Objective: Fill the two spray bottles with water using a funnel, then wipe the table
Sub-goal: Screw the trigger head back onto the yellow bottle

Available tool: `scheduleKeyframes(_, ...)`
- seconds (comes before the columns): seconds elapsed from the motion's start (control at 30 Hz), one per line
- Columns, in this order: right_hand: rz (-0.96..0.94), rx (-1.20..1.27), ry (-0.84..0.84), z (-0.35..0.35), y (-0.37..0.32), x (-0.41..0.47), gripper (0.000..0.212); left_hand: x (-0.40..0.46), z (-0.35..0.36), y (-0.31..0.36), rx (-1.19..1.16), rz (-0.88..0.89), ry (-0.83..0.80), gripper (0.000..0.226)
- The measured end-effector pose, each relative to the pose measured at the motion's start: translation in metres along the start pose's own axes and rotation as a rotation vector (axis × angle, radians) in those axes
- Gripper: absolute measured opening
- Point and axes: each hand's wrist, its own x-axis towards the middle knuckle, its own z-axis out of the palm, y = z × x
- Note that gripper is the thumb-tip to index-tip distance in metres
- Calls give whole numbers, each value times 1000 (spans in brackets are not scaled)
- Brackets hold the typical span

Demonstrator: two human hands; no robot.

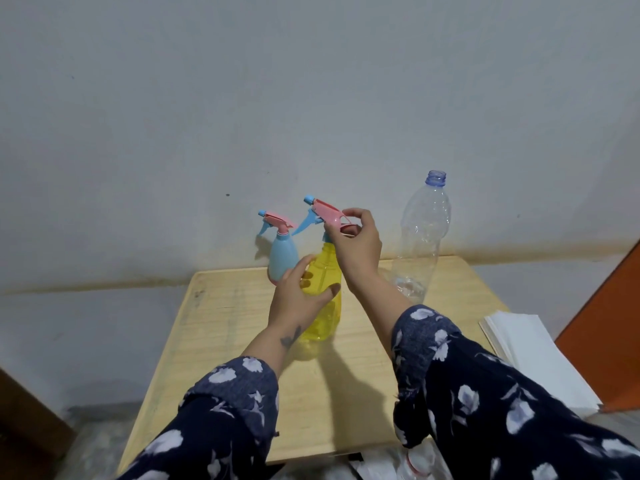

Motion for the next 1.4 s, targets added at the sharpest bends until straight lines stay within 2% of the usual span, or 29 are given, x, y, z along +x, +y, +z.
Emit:
scheduleKeyframes(0.13,17,32,-57,-5,0,-1,27,3,0,3,-4,-19,16,68)
scheduleKeyframes(0.27,51,30,-243,-16,-1,3,31,1,-1,7,-51,-19,15,61)
scheduleKeyframes(0.37,52,33,-434,-27,-5,10,48,-1,-4,8,-114,-41,-18,59)
scheduleKeyframes(0.43,8,-15,-493,-34,-6,15,61,-2,-4,7,-126,-39,-37,58)
scheduleKeyframes(0.6,-98,-150,-429,-39,0,15,63,-8,4,9,-103,-29,-32,70)
scheduleKeyframes(0.77,3,-13,-541,-44,0,17,58,-11,7,10,-101,-43,3,61)
scheduleKeyframes(0.97,-118,-114,-486,-45,6,13,54,-18,16,13,-53,-29,53,65)
scheduleKeyframes(1.03,-89,-110,-542,-47,7,12,52,-20,17,14,-46,-33,69,62)
scheduleKeyframes(1.13,-40,-95,-618,-49,4,13,61,-23,19,13,-52,-50,86,59)
scheduleKeyframes(1.27,-135,-201,-539,-48,10,11,54,-26,24,13,-34,-53,102,60)
scheduleKeyframes(1.4,-71,-144,-606,-45,11,8,54,-27,24,11,-24,-76,130,59)
